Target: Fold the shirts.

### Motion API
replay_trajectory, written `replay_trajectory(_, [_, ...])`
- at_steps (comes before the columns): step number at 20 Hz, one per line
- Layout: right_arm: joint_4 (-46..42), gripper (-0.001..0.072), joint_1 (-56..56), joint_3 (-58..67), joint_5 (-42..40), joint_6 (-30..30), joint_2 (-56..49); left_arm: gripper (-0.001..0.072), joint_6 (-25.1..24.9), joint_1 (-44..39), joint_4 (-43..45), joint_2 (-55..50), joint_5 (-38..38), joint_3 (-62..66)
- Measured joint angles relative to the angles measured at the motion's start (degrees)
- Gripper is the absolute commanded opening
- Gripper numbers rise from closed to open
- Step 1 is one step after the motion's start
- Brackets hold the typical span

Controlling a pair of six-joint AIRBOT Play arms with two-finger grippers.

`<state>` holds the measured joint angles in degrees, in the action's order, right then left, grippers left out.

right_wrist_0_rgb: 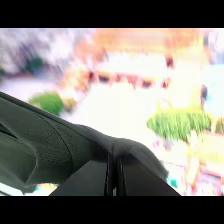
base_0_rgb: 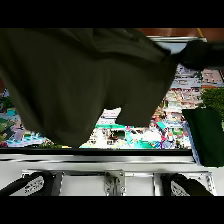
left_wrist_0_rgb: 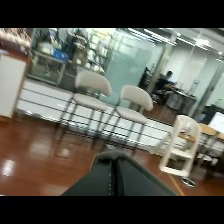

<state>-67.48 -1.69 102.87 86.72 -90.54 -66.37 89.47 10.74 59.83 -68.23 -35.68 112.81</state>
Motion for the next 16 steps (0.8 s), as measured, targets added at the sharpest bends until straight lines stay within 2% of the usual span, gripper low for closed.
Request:
replay_trajectory(4, [-3.8, 0.0058, 0.1, -4.1, 5.9, -0.4, -11.4, 0.004, 0.1, -5.0, -3.7, -12.6, -0.3, -0.3])
replay_trajectory(11, [-9.5, 0.0059, 0.2, -11.4, 5.1, 1.3, -26.8, 0.0042, -0.4, -18.7, -5.3, -34.9, -0.5, -0.3])
replay_trajectory(12, [-10.0, 0.0059, 0.2, -11.7, 4.2, 1.4, -28.0, 0.0106, -0.5, -20.2, -5.4, -37.3, -2.2, -0.3])
replay_trajectory(13, [-10.0, 0.0059, 0.2, -11.9, 3.9, 1.4, -28.7, 0.0292, -0.5, -21.1, -5.6, -38.9, -4.0, -0.3])
replay_trajectory(14, [-9.8, 0.0059, 0.2, -12.0, 3.1, 1.4, -29.3, 0.0544, -0.5, -21.5, -5.6, -40.1, -5.7, -0.3])
replay_trajectory(15, [-9.3, 0.0059, 0.2, -12.1, 2.8, 1.4, -29.6, 0.0624, -0.5, -21.2, -5.5, -40.6, -7.3, -0.1])
replay_trajectory(16, [-8.8, 0.0059, 0.2, -12.2, 2.8, 1.4, -29.7, 0.0595, -0.2, -20.4, -5.5, -40.9, -10.0, 0.4])
